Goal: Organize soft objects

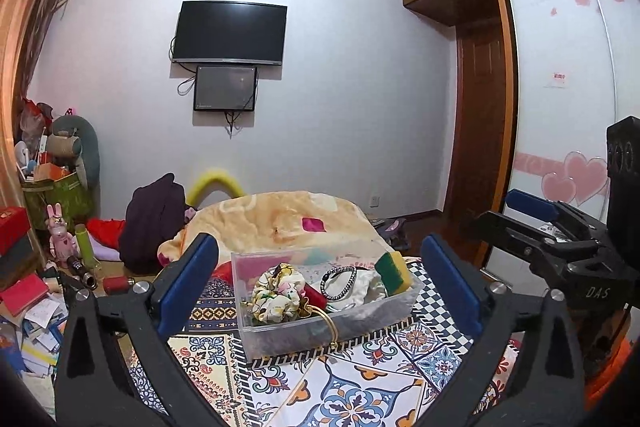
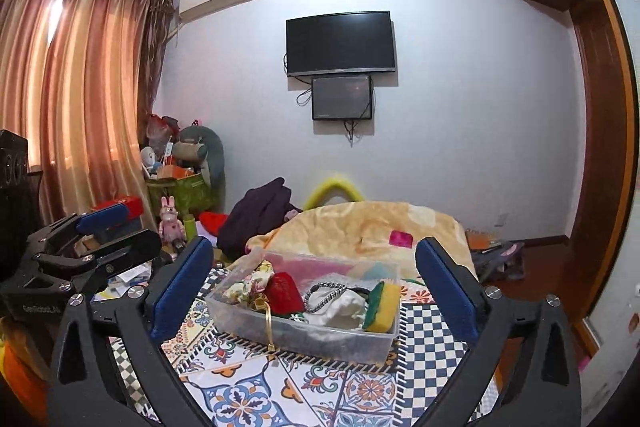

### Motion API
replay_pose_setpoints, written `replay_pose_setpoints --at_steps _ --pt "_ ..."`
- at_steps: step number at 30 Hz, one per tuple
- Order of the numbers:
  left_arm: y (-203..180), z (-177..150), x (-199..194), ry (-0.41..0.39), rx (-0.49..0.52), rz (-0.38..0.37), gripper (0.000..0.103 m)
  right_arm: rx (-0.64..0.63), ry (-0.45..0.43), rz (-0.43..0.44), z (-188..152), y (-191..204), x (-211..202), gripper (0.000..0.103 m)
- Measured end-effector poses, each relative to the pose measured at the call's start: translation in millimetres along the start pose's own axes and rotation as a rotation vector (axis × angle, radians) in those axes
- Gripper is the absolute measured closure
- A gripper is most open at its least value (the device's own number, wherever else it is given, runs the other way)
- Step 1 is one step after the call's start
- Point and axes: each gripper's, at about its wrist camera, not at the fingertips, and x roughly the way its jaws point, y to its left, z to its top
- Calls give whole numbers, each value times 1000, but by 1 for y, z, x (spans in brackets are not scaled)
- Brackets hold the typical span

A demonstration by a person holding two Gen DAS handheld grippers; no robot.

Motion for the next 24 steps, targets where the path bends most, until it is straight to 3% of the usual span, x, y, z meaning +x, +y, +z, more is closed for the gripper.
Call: replay_pose_setpoints --at_steps 24 --pt "-4 0 -8 -3 8 -2 0 7 -13 1 -2 -2 -6 0"
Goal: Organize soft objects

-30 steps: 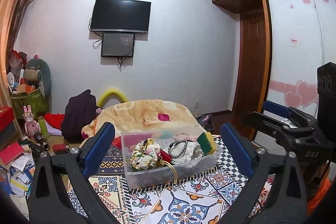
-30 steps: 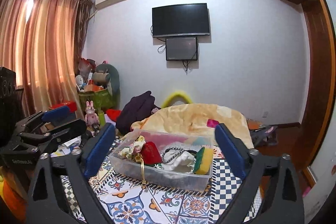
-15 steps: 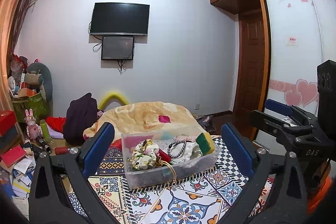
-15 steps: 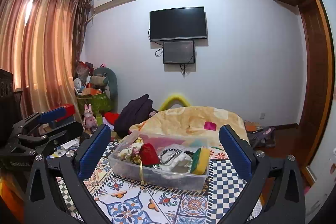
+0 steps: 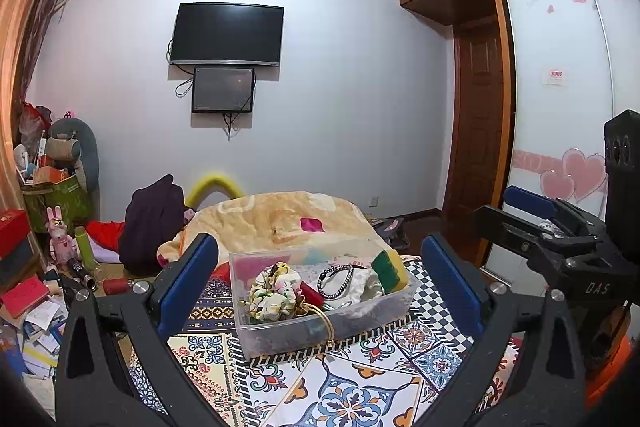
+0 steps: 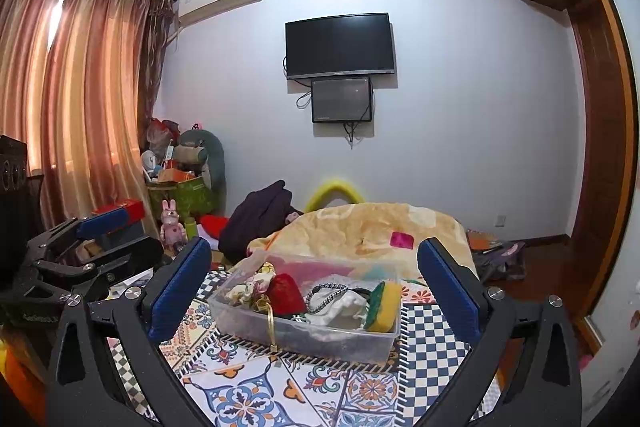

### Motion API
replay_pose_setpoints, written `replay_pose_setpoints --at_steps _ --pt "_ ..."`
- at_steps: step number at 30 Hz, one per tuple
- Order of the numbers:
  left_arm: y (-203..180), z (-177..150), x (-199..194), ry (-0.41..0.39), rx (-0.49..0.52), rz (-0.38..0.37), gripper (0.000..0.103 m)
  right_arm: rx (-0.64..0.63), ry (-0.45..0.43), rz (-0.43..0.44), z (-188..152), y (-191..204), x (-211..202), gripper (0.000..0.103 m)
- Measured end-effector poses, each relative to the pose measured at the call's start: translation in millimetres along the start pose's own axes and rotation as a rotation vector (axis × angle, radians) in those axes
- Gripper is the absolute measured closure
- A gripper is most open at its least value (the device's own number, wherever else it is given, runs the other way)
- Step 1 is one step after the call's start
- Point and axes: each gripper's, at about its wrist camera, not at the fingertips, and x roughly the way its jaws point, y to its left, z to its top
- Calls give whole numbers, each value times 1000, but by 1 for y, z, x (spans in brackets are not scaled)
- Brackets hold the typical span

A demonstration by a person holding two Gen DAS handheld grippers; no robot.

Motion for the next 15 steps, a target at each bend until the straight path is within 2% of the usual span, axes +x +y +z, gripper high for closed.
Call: replay_pose_setpoints --at_steps 15 --pt "-1 -1 -1 1 1 -2 0 5 -5 0 1 -1 -3 0"
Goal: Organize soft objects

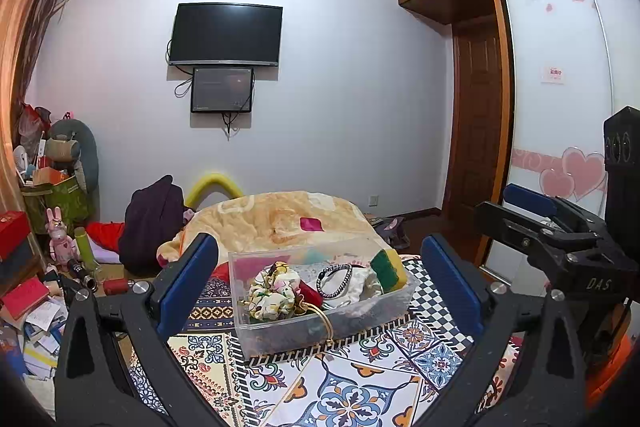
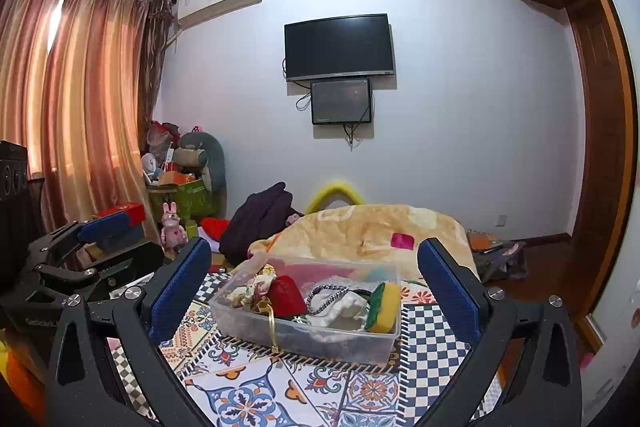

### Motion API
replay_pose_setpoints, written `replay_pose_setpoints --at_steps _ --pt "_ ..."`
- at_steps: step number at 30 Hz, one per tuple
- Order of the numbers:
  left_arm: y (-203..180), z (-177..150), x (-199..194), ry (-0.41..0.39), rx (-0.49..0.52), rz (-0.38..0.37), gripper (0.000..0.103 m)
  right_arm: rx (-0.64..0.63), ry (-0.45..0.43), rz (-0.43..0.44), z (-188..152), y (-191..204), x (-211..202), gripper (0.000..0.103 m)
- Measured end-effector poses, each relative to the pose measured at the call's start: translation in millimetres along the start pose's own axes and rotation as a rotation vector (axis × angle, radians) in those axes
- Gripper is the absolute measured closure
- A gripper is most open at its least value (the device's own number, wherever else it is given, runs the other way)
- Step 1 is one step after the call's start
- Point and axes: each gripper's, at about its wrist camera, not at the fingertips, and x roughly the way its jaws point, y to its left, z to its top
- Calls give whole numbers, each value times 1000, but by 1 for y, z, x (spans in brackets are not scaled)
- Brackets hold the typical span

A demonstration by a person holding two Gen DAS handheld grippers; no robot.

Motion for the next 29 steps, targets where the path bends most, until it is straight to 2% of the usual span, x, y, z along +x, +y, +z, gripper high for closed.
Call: replay_pose_setpoints --at_steps 16,29 --pt "-1 1 0 5 7 -32 0 1 1 0 2 3 -2 0" --pt "0 2 -2 7 0 -27 0 13 18 0 2 3 -1 0"
